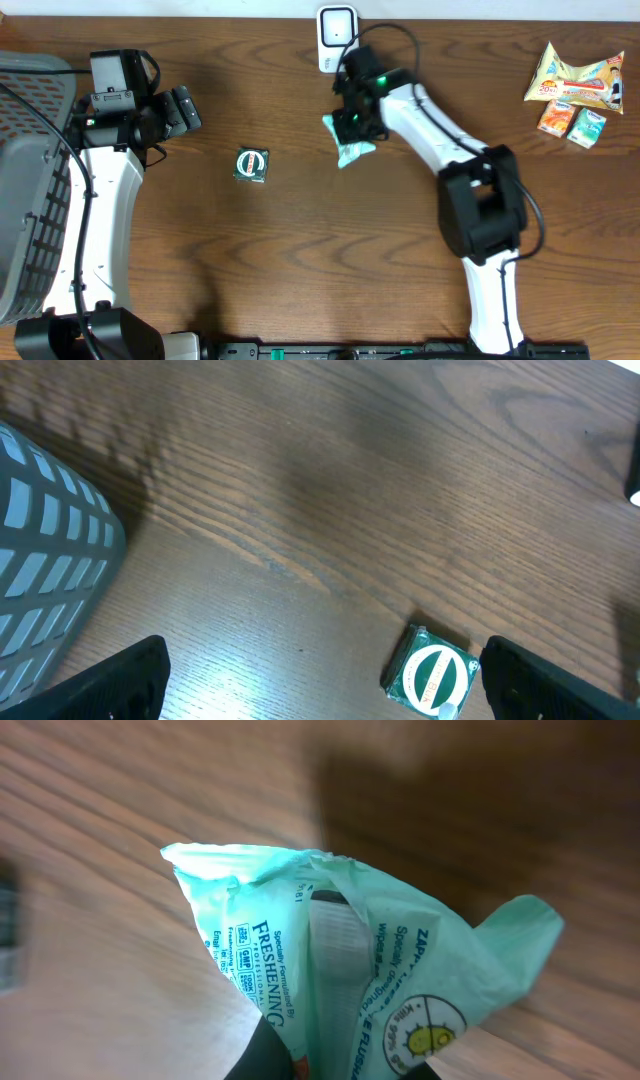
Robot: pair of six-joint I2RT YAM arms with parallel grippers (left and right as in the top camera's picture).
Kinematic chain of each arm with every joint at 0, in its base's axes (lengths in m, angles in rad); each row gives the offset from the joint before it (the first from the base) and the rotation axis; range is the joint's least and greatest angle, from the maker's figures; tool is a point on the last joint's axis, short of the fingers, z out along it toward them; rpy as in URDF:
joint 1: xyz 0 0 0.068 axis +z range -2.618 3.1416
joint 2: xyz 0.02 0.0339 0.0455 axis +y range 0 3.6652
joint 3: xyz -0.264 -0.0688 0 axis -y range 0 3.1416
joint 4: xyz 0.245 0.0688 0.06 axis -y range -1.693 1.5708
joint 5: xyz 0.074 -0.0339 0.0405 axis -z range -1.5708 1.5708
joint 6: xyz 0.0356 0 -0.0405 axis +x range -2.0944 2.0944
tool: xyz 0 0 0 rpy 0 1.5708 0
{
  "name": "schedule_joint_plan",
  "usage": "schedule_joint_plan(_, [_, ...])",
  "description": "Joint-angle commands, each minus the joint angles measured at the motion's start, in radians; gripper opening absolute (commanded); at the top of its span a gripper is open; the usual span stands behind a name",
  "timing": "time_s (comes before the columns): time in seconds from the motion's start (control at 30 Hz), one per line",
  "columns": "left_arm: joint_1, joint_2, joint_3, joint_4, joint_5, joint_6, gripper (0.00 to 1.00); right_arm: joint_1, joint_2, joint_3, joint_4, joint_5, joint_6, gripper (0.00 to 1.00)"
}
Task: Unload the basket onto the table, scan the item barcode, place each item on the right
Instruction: 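Hold the mint-green pouch under the scanner with the right gripper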
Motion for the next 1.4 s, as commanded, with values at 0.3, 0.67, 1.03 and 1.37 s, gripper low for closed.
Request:
schedule_joint_plan(0.3, [0.003,0.005,-0.005,-0.003,-0.006,-0.008,0.97,-0.054,-0.208,0.003,0.115,-0.220,0.011,0.01])
schedule_joint_plan(0.67, [0.003,0.005,-0.005,-0.003,-0.006,-0.008,0.98,-0.053,-0.323,0.003,0.077,-0.307,0.198,0.01])
schedule_joint_plan(1.03, [0.003,0.005,-0.005,-0.003,-0.006,-0.008,0.98,-0.025,-0.343,0.003,-0.034,-0.054,0.381,0.01])
schedule_joint_plan(1.37, [0.003,0.005,-0.005,-0.003,-0.006,-0.008,0.97,0.067,-0.353,0.003,-0.006,0.121,0.304,0.01])
